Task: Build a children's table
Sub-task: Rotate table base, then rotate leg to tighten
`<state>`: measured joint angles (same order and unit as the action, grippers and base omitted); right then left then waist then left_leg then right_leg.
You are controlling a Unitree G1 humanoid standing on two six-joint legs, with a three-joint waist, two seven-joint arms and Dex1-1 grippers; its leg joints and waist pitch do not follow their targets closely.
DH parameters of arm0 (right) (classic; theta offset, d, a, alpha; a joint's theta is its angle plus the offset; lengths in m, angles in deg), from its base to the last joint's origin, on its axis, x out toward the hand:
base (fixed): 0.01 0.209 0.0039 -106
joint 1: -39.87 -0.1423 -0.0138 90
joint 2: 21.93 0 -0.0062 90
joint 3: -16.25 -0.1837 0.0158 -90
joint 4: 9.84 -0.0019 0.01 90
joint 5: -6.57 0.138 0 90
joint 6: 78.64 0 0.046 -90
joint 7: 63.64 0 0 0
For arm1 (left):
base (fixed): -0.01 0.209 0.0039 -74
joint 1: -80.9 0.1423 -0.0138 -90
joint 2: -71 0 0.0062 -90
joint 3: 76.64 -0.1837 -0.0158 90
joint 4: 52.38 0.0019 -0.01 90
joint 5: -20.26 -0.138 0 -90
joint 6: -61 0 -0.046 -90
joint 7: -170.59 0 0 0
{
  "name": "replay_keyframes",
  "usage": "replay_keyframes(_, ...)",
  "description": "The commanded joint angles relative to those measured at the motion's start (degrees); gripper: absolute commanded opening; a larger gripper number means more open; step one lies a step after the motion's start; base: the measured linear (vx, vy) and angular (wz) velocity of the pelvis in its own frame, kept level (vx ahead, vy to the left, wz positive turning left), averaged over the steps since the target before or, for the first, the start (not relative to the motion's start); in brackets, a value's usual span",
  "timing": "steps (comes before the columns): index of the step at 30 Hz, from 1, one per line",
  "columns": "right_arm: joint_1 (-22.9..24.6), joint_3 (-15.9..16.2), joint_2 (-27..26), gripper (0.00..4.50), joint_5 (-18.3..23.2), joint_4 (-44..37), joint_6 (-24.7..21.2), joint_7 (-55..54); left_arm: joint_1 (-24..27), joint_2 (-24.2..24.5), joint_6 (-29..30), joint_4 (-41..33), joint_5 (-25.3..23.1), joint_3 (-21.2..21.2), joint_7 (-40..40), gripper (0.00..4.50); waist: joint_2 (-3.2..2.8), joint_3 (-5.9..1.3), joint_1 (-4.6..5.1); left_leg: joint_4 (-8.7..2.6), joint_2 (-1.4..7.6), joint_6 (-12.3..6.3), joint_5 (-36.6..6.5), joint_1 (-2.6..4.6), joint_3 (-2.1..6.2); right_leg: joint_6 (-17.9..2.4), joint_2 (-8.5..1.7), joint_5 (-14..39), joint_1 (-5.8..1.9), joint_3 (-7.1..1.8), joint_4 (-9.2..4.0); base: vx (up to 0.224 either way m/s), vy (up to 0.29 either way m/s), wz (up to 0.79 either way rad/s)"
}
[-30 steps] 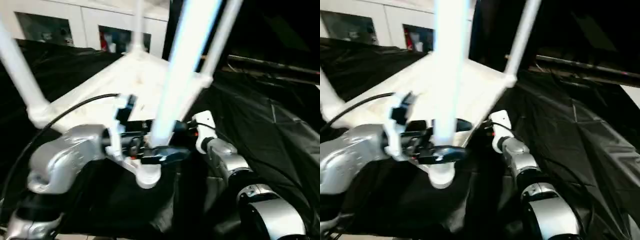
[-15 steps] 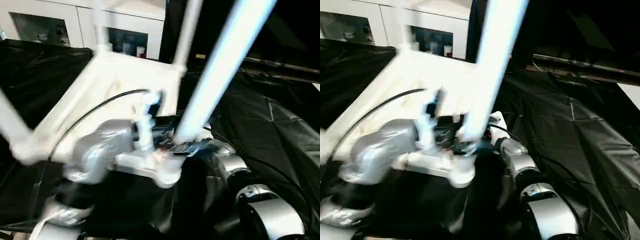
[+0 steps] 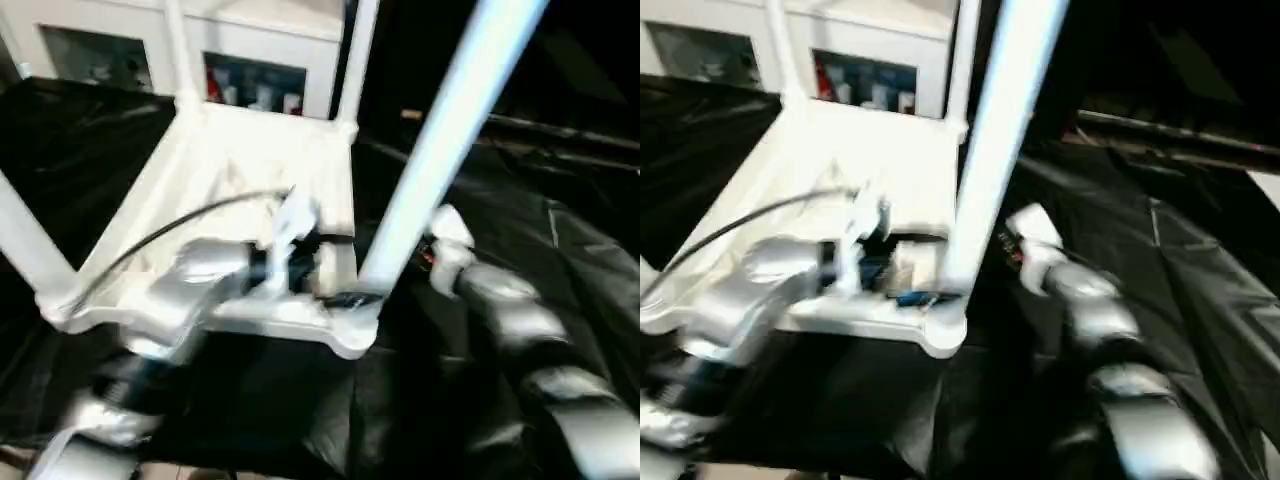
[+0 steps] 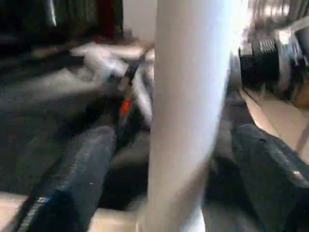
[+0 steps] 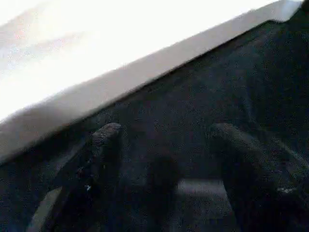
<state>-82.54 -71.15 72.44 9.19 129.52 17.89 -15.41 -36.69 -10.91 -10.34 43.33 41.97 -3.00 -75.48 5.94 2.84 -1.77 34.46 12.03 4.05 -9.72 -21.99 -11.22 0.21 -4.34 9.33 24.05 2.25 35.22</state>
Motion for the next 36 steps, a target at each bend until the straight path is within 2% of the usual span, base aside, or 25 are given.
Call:
replay_keyframes(1, 1.30, 0.95, 3.35, 3.12, 0.90, -5.66, -0.59, 5.89, -1.00, 1.02, -2.46, 2.36, -3.19, -2.07, -2.07, 3.80, -0.89, -3.60, -0.15, -4.13, 1.21, 0.22, -16.69, 1.36, 0.37, -10.15, -2.23, 16.02, -2.42, -1.77, -4.24, 0.000, 0.000, 0.00)
replay_keyframes(4, 3.73, 2.05, 7.22, 3.12, 1.22, -11.26, -0.90, 11.31, -2.20, 2.67, -6.45, 6.53, -7.56, -4.30, -2.91, 3.63, -0.77, -3.45, -0.45, -4.21, 1.25, -0.21, -17.53, 1.41, 0.50, -9.37, -2.36, 17.73, -2.41, -1.79, -4.49, 0.000, 0.000, 0.00)
replay_keyframes(5, 4.70, 2.56, 8.86, 3.12, 1.57, -13.71, -1.60, 13.68, -2.72, 3.09, -7.50, 8.05, -8.91, -5.23, -3.39, 3.59, -1.00, -3.41, -0.36, -4.33, 1.19, -0.08, -17.82, 1.23, 0.59, -9.27, -2.36, 18.33, -2.55, -1.78, -4.64, 0.000, 0.000, 0.00)
replay_keyframes(6, 4.70, 2.56, 8.86, 3.12, 1.57, -13.71, -1.60, 13.68, -2.72, 3.09, -7.50, 8.05, -8.91, -5.23, -3.39, 3.59, -0.92, -3.57, -0.46, -4.18, 1.26, 0.08, -17.81, 1.37, 0.61, -9.42, -2.47, 18.18, -2.52, -1.77, -4.45, 0.000, 0.000, 0.00)
replay_keyframes(7, 5.73, 2.99, 10.54, 3.12, 2.21, -16.57, -3.06, 16.28, -3.30, 3.32, -8.45, 9.60, -10.21, -6.03, -3.78, 3.49, -1.21, -3.48, -0.47, -4.29, 1.29, 0.06, -18.11, 1.44, 0.63, -9.69, -2.47, 18.12, -2.40, -1.82, -4.48, 0.000, 0.000, 0.00)
replay_keyframes(8, 6.16, 3.14, 11.20, 3.12, 2.53, -17.79, -3.80, 17.33, -3.54, 3.36, -8.74, 10.18, -10.67, -6.31, -3.93, 3.27, -1.04, -3.45, -0.57, -4.28, 1.32, -0.13, -18.36, 1.43, 0.65, -9.71, -2.41, 18.07, -2.48, -1.79, -4.57, 0.000, 0.000, 0.00)
replay_keyframes(9, 8.33, 3.89, 14.09, 3.12, 4.22, -23.33, -6.60, 21.95, -4.61, 3.41, -10.30, 12.70, -12.36, -7.63, -4.70, 3.23, -1.14, -3.37, -0.58, -4.39, 1.24, -0.26, -18.35, 1.28, 0.70, -9.89, -2.41, 18.01, -2.55, -1.78, -4.62, 0.000, 0.000, 0.00)
replay_keyframes(10, 8.33, 3.89, 14.09, 3.12, 4.22, -23.33, -6.60, 21.95, -4.61, 3.41, -10.30, 12.70, -12.36, -7.63, -4.70, 3.23, -1.01, -3.45, -0.84, -4.26, 1.38, -0.52, -18.46, 1.53, 0.65, -9.85, -2.44, 17.63, -2.49, -1.80, -4.65, 0.000, 0.000, 0.00)
replay_keyframes(11, 10.26, 4.44, 16.47, 3.12, 5.48, -28.00, -9.29, 25.42, -5.42, 3.47, -11.74, 14.71, -13.70, -8.52, -5.88, 3.04, -1.17, -3.42, -0.73, -4.36, 1.28, -0.72, -18.68, 1.30, 0.71, -10.03, -2.46, 17.77, -2.68, -1.76, -4.70, 0.000, 0.000, 0.00)
replay_keyframes(12, 10.89, 4.65, 17.28, 3.12, 5.85, -29.43, -10.31, 26.47, -5.63, 3.52, -12.15, 15.22, -14.03, -8.75, -6.31, 3.04, -1.34, -3.47, -0.98, -4.33, 1.37, -0.75, -18.62, 1.41, 0.79, -9.94, -2.51, 17.63, -2.75, -1.76, -4.66, 0.000, 0.000, 0.00)
replay_keyframes(13, 11.63, 4.87, 18.13, 3.12, 6.20, -30.93, -11.42, 27.36, -5.80, 3.66, -12.25, 15.68, -14.31, -9.05, -6.99, 2.91, -1.22, -3.49, -1.05, -4.27, 1.45, -0.92, -18.55, 1.53, 0.72, -10.05, -2.53, 17.24, -2.65, -1.81, -4.68, 0.000, 0.000, 0.00)
replay_keyframes(14, 12.26, 5.11, 18.86, 3.12, 6.49, -32.18, -12.44, 28.13, -5.93, 3.87, -12.38, 16.07, -14.58, -9.33, -7.68, 2.77, -1.50, -3.41, -1.15, -4.40, 1.46, -0.97, -18.42, 1.34, 0.80, -10.29, -2.69, 17.54, -2.70, -1.79, -4.67, 0.000, 0.000, 0.00)
replay_keyframes(16, 13.45, 5.44, 19.86, 3.12, 7.02, -34.24, -13.83, 29.04, -6.19, 4.25, -13.08, 16.96, -15.40, -9.70, -8.23, 2.72, -1.32, -3.45, -1.01, -4.29, 1.38, -0.80, -18.54, 1.22, 0.80, -10.65, -2.77, 18.25, -2.66, -1.74, -4.63, 0.000, 0.000, 0.00)
replay_keyframes(20, 15.70, 5.60, 20.98, 3.12, 7.54, -38.17, -16.35, 29.35, -6.86, 5.03, -15.20, 19.53, -17.49, -10.42, -8.66, 2.31, -1.44, -3.39, -1.11, -4.31, 1.45, -0.53, -19.28, 1.48, 0.87, -10.38, -2.81, 19.69, -2.42, -1.69, -4.86, 0.000, 0.000, 0.00)
replay_keyframes(21, 16.13, 5.70, 21.25, 3.12, 7.33, -38.88, -16.79, 29.20, -7.00, 5.25, -15.37, 20.00, -17.78, -10.56, -8.88, 2.31, -2.33, -3.30, -1.16, -4.41, 1.49, -0.08, -20.45, 1.71, 0.90, -10.41, -2.76, 20.13, -2.24, -1.69, -5.08, 0.000, 0.000, 0.00)
replay_keyframes(23, 16.39, 5.75, 21.41, 3.12, 7.23, -39.27, -17.02, 29.07, -7.11, 5.42, -15.34, 20.34, -17.89, -10.60, -9.08, 2.04, -1.97, -3.33, -1.17, -4.44, 1.45, 0.01, -20.47, 1.58, 0.96, -10.71, -2.75, 19.46, -2.44, -1.67, -4.85, 0.000, 0.000, 0.00)
replay_keyframes(27, 17.26, 5.71, 22.03, 3.12, 7.62, -41.53, -19.21, 28.75, -7.14, 6.42, -14.82, 21.44, -18.36, -10.14, -10.58, 1.72, -2.20, -3.28, -1.47, -4.41, 1.43, 0.03, -20.05, 1.55, 0.97, -10.51, -2.93, 20.42, -2.46, -1.71, -4.88, 0.000, 0.000, 0.00)
replay_keyframes(31, 17.37, 5.80, 22.01, 3.12, 7.69, -42.12, -19.86, 28.47, -6.97, 6.86, -15.04, 21.86, -18.60, -9.76, -10.82, 1.44, -2.14, -3.28, -1.46, -4.42, 1.46, 0.31, -20.56, 1.60, 1.02, -10.47, -2.95, 21.03, -2.38, -1.66, -4.90, 0.000, 0.000, 0.00)
replay_keyframes(32, 17.44, 5.95, 21.97, 3.12, 7.72, -42.50, -20.27, 28.21, -6.99, 6.77, -15.38, 22.27, -18.69, -9.43, -10.86, 1.14, -2.17, -3.30, -1.46, -4.41, 1.46, 0.32, -20.45, 1.63, 1.00, -10.49, -2.94, 20.79, -2.36, -1.68, -4.89, 0.000, 0.000, 0.00)
replay_keyframes(33, 17.41, 6.05, 21.92, 3.12, 7.68, -42.56, -20.36, 28.11, -6.99, 6.69, -15.49, 22.49, -18.68, -9.26, -10.80, 1.05, -2.04, -3.30, -1.46, -4.38, 1.43, 0.26, -20.38, 1.61, 0.97, -10.47, -2.93, 20.77, -2.35, -1.67, -4.90, 0.000, 0.000, 0.00)
replay_keyframes(36, 17.27, 6.19, 21.86, 3.12, 7.67, -42.86, -20.87, 28.01, -6.99, 6.38, -15.93, 23.45, -18.65, -8.98, -10.83, 0.97, -2.16, -3.31, -1.51, -4.42, 1.49, 0.32, -20.46, 1.70, 1.00, -10.68, -2.98, 20.58, -2.33, -1.67, -4.85, 0.000, 0.000, 0.00)
